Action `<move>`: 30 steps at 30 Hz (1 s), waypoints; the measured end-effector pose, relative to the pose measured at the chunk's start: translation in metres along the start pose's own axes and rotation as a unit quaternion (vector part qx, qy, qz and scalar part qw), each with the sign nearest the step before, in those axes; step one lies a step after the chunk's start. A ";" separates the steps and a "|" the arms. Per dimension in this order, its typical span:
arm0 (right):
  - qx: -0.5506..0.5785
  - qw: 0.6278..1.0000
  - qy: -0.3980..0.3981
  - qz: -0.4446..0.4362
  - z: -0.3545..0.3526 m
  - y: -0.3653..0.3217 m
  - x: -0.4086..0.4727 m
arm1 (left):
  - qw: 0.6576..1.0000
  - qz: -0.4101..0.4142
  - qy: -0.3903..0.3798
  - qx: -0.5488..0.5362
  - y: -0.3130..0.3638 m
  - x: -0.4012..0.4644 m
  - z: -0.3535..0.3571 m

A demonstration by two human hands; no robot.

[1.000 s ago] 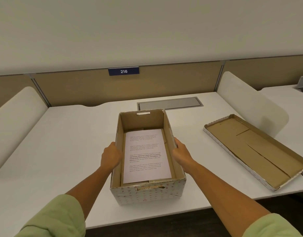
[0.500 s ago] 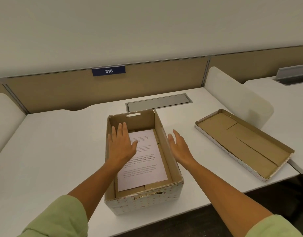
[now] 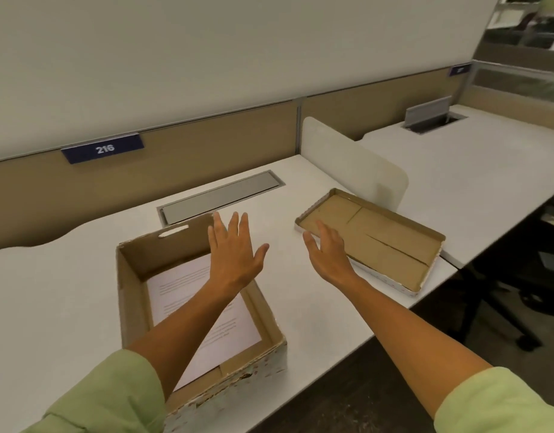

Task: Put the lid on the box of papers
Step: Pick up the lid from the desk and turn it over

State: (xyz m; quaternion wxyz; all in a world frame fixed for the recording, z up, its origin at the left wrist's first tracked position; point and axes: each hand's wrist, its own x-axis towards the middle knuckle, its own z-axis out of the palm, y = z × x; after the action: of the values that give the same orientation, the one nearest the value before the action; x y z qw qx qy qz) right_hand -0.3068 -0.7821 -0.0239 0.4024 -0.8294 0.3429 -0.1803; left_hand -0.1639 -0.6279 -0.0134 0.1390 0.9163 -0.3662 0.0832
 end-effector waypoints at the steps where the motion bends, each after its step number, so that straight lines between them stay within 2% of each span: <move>1: -0.005 1.000 0.004 0.004 -0.010 0.007 0.002 | 1.000 0.010 -0.004 0.001 0.012 0.003 0.003; 8: -0.009 1.000 0.013 0.011 -0.093 0.067 0.010 | 0.999 0.035 -0.022 -0.019 0.100 0.022 0.030; 18: -0.018 1.000 -0.002 -0.004 -0.208 0.157 0.035 | 0.997 -0.018 -0.046 -0.054 0.219 0.023 0.061; 25: -0.051 0.999 0.003 -0.011 -0.237 0.189 0.059 | 0.983 -0.078 -0.078 -0.145 0.253 0.029 0.082; 30: -0.073 0.997 -0.015 0.000 -0.234 0.199 0.088 | 0.981 -0.099 -0.099 -0.138 0.259 0.041 0.108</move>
State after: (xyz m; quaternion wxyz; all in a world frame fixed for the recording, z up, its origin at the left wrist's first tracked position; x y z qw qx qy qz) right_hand -0.4642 -1.0605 -0.0363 0.3460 -0.8591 0.3491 -0.1430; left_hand -0.3090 -0.8679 -0.0547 0.2346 0.9238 -0.2935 -0.0734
